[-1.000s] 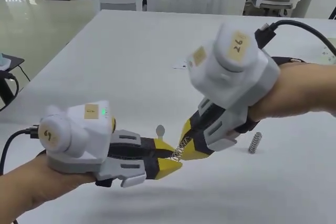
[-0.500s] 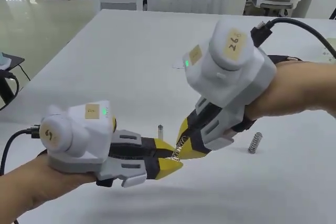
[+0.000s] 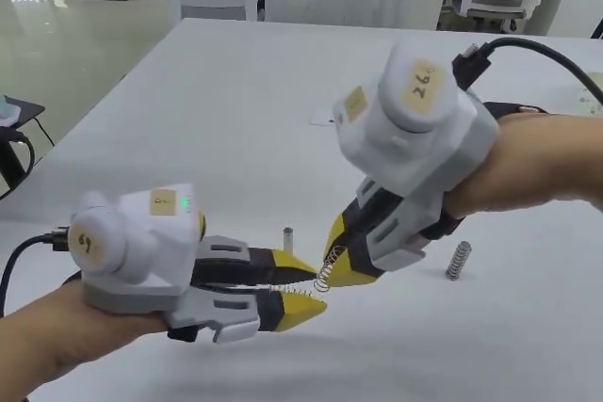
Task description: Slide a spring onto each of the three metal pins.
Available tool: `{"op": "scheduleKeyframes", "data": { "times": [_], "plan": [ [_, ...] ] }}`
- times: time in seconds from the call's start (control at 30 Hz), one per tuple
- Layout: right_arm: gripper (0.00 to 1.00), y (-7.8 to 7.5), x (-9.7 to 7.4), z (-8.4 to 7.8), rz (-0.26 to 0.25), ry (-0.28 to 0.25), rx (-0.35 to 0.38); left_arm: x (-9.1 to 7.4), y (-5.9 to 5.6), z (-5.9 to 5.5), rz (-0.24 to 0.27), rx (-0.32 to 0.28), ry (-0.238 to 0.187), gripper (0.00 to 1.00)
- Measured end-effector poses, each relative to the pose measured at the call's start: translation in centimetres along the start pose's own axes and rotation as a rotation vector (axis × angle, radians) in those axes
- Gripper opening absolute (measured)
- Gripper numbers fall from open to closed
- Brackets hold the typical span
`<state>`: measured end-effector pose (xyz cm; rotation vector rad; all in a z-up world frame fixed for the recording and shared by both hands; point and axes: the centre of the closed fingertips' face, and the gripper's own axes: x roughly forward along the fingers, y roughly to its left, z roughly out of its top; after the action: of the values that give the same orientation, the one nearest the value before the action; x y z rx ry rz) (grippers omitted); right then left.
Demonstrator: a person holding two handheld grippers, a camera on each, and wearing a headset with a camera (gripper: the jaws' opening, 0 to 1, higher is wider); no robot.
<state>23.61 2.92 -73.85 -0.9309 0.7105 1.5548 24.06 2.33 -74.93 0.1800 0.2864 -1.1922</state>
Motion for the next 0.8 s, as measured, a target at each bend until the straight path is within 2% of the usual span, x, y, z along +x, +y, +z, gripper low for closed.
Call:
{"op": "scheduleKeyframes", "data": {
  "times": [0.23, 0.5, 0.8],
  "plan": [
    [0.09, -0.1, -0.2, -0.5, -0.004, 0.011, 0.008, -0.6, 0.3, 0.1, 0.017, -0.010, 0.000, 0.17],
    [0.09, -0.3, -0.7, -1.4, -0.016, 0.019, 0.026, -2.3, 1.5, 0.2, 0.068, -0.023, -0.009, 0.27],
    [0.09, -0.6, -0.8, -2.2, -0.020, 0.034, 0.037, -4.2, 2.4, -0.7, 0.139, -0.051, -0.016, 0.35]
  ]
}}
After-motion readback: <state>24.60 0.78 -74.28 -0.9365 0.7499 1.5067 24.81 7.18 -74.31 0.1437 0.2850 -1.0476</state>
